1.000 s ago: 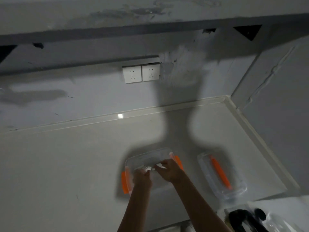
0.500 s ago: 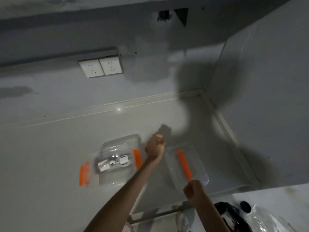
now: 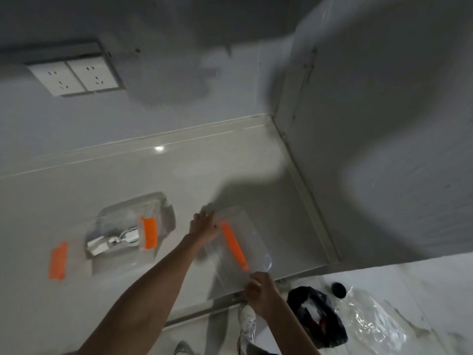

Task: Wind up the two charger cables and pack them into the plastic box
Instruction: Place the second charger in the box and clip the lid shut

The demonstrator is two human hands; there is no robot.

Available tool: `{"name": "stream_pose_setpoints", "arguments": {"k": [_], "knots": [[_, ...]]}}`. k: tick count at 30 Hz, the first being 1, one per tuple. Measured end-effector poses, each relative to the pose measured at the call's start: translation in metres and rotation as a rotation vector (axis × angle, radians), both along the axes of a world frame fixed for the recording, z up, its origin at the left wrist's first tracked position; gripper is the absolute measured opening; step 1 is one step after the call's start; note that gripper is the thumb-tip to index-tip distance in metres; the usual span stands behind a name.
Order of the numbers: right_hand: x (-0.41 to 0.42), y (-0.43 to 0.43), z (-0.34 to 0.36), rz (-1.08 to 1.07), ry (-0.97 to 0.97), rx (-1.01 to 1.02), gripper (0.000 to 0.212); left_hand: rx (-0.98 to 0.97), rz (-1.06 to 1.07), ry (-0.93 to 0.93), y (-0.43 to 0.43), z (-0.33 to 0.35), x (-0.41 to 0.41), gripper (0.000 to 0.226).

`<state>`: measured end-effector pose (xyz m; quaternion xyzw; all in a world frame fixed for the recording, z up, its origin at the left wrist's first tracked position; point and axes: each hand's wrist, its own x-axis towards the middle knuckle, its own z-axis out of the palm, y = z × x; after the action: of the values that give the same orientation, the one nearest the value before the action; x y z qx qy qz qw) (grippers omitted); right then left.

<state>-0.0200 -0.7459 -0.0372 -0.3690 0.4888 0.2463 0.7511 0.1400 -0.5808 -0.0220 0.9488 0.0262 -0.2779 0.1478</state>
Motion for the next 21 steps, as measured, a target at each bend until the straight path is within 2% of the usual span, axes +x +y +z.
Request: {"name": "stream_pose_setpoints", "arguments": {"k": [5, 7, 9, 11, 15, 17, 21], "knots": [[0.016, -0.013, 0.015, 0.163, 0.027, -0.138, 0.008, 0.062, -0.095, -0.146, 0.005, 0.016, -0.013, 0.054], [0.027, -0.010, 0.013, 0.163, 0.050, -0.198, 0.021, 0.046, -0.046, -0.180, 0.016, 0.030, -0.018, 0.050], [0.042, -0.003, 0.005, 0.181, -0.032, -0.282, 0.046, -0.027, 0.082, -0.232, 0.034, 0.045, -0.024, 0.048], [0.056, 0.009, 0.003, 0.233, -0.137, -0.339, 0.058, -0.131, 0.210, -0.324, 0.054, 0.059, -0.034, 0.045], [0.075, 0.041, 0.029, 0.289, -0.365, -0.412, 0.057, -0.313, 0.479, -0.446, 0.098, 0.087, -0.066, 0.037], [0.080, 0.070, 0.040, 0.330, -0.498, -0.421, 0.061, -0.342, 0.624, -0.518, 0.127, 0.098, -0.089, 0.036], [0.080, 0.131, 0.061, 0.447, -0.594, -0.411, 0.042, -0.317, 0.844, -0.599, 0.184, 0.109, -0.146, 0.042]]}}
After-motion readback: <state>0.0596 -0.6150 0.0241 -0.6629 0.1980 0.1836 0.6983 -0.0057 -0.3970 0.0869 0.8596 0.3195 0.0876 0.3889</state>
